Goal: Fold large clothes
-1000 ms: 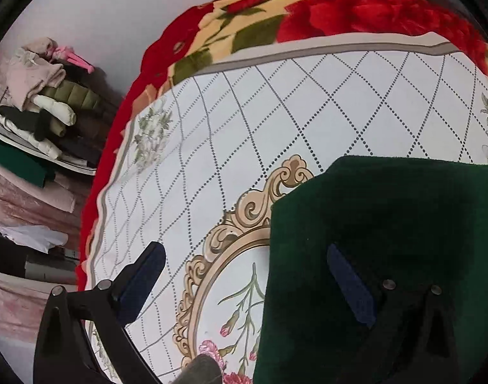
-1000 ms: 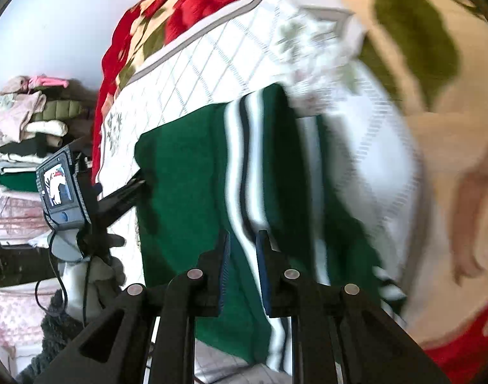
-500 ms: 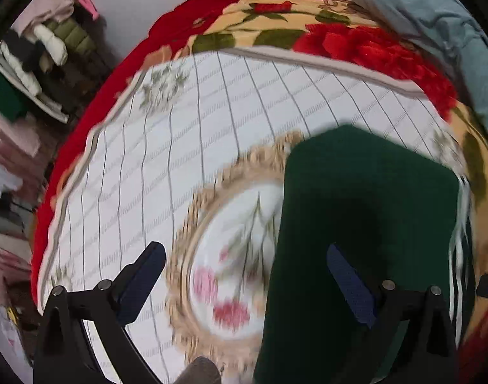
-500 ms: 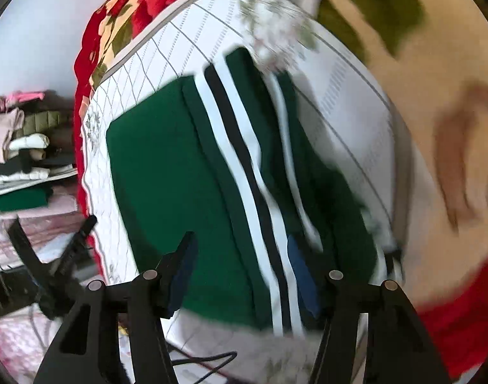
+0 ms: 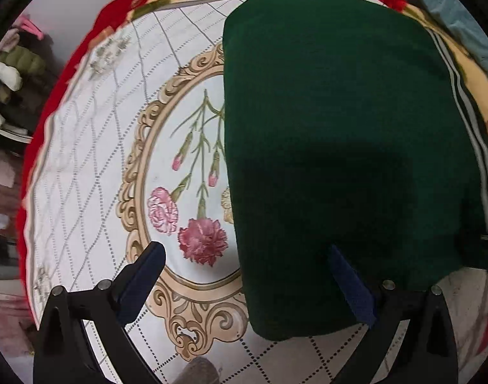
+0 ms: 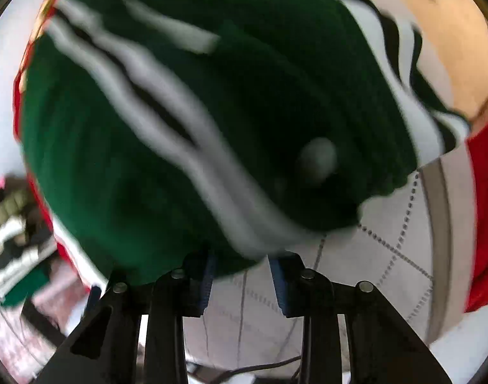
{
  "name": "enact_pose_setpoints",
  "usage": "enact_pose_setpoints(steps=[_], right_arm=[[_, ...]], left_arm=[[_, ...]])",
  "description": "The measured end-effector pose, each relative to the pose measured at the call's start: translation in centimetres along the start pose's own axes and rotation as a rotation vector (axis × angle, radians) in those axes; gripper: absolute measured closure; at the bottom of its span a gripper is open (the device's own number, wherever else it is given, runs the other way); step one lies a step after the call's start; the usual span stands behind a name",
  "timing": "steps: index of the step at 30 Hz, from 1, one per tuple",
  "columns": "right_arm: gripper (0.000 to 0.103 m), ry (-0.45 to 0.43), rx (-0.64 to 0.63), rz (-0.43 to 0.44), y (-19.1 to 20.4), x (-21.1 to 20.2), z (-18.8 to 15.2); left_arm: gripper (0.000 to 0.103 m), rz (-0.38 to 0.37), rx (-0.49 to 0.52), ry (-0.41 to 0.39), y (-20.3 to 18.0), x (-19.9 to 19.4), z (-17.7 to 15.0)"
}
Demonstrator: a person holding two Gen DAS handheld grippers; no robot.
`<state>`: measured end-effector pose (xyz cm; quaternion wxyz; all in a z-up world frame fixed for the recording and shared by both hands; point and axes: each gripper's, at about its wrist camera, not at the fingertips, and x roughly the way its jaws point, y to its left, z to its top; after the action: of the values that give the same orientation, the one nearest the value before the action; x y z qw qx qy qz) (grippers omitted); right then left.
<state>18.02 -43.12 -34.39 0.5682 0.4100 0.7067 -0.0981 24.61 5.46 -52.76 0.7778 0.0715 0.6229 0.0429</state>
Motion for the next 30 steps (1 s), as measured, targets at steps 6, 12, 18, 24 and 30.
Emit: enact_pose_setpoints(steps=[6, 12, 18, 24, 30], right_arm=[[0.063, -0.029, -0.139, -0.025, 2.5, -3.7, -2.7], [0.007, -0.203, -0.301, 0.008, 4.2, -9.7, -0.8], [0.007, -0.160, -0.477, 0.144, 5.8, -7.5, 8.1], [0.000, 0.064, -0.634, 0.139, 8.2, -0.1, 13.1], [0.015, 0.179, -0.687, 0.274, 10.3, 0.4, 10.0]], left_arm=[[0.000, -0.074, -0.049, -0.036, 3.0, -3.2, 0.3], [0.000, -0.261, -0.280, -0.023, 8.4, -2.3, 2.4], [0.000, -0.428, -0.328, -0.045, 8.4, 1.6, 4.8], [0.000, -0.565, -0.326, 0.005, 7.0, 4.0, 5.9], [0.000, -0.553, -0.293, -0.010, 6.9, 3.8, 7.0]])
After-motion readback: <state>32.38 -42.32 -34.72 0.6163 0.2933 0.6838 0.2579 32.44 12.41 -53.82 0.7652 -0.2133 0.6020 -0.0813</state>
